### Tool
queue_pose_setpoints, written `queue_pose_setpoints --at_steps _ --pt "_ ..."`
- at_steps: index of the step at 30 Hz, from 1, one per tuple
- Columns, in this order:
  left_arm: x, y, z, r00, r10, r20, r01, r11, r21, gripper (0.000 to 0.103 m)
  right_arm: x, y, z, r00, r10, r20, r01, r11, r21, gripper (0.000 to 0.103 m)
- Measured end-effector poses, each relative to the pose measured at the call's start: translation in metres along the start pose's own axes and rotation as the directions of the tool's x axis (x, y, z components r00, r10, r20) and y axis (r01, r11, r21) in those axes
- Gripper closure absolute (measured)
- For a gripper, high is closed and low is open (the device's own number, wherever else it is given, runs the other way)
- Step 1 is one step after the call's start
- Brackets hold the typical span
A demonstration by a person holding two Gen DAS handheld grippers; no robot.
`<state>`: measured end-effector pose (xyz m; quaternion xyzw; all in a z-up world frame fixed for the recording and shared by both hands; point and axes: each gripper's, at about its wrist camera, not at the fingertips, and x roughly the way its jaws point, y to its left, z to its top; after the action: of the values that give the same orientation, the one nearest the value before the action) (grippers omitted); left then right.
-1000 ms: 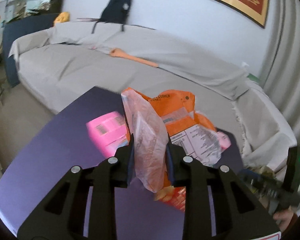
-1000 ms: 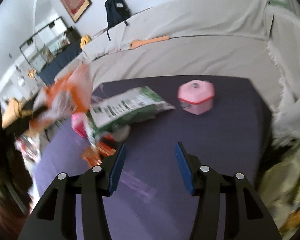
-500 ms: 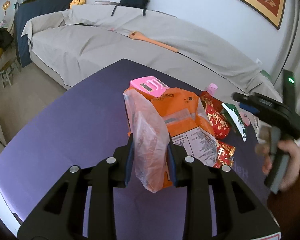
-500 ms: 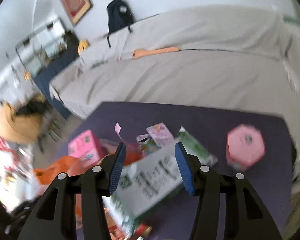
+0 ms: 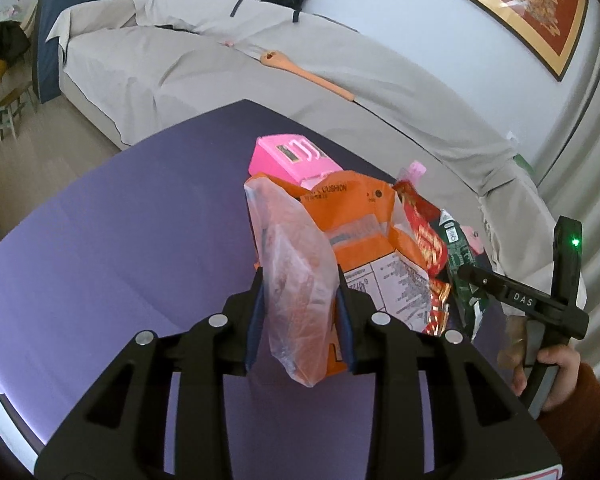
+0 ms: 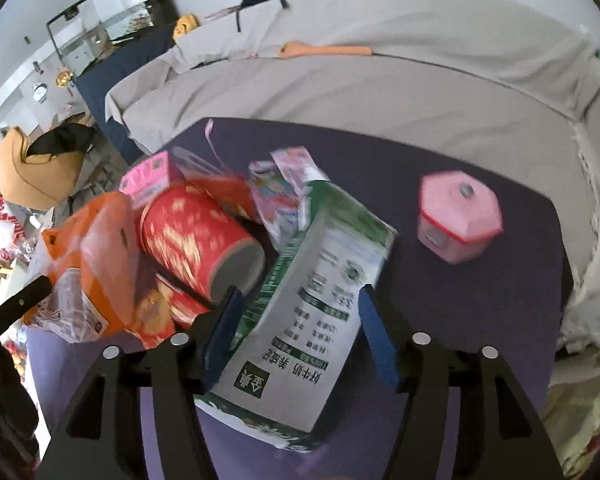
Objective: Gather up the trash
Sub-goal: 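Grasp the green-and-white milk carton with the right tool, then lift the orange chip bag and milk carton off the table with both tools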
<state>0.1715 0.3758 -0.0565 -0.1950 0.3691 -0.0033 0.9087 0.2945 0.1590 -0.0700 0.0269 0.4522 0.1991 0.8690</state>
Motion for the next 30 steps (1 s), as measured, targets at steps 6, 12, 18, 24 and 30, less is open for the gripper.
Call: queue_pose_setpoints --at_steps 6,12,18,24,30 --pt "-0.003 -0.003 -0.003 1.0 0.001 -0.001 -0.001 1.0 0.005 0.074 0.012 -0.009 -0.002 0.999 0.039 -0.026 -0.037 0.997 0.072 0.035" --pt "-0.006 -0.007 -0.007 1.0 -0.008 -0.006 0.008 1.0 0.028 0.074 0.02 -0.008 -0.012 0.997 -0.017 -0.075 0.021 0.999 0.042 0.035" --pt "-0.006 -0.012 -0.012 0.999 -0.032 -0.02 0.033 0.998 0.056 0.074 -0.004 -0.014 -0.039 0.994 -0.008 -0.113 0.009 1.0 0.012 0.035" --pt "0.0 -0.024 -0.016 0.998 -0.053 -0.04 0.056 0.996 0.065 0.073 -0.019 -0.022 -0.055 0.991 0.004 -0.131 -0.007 1.0 -0.022 0.035" --pt "0.0 -0.031 -0.018 0.997 -0.058 -0.046 0.06 0.996 0.059 0.071 -0.011 -0.015 -0.042 0.987 -0.039 -0.157 0.026 0.997 -0.078 0.025"
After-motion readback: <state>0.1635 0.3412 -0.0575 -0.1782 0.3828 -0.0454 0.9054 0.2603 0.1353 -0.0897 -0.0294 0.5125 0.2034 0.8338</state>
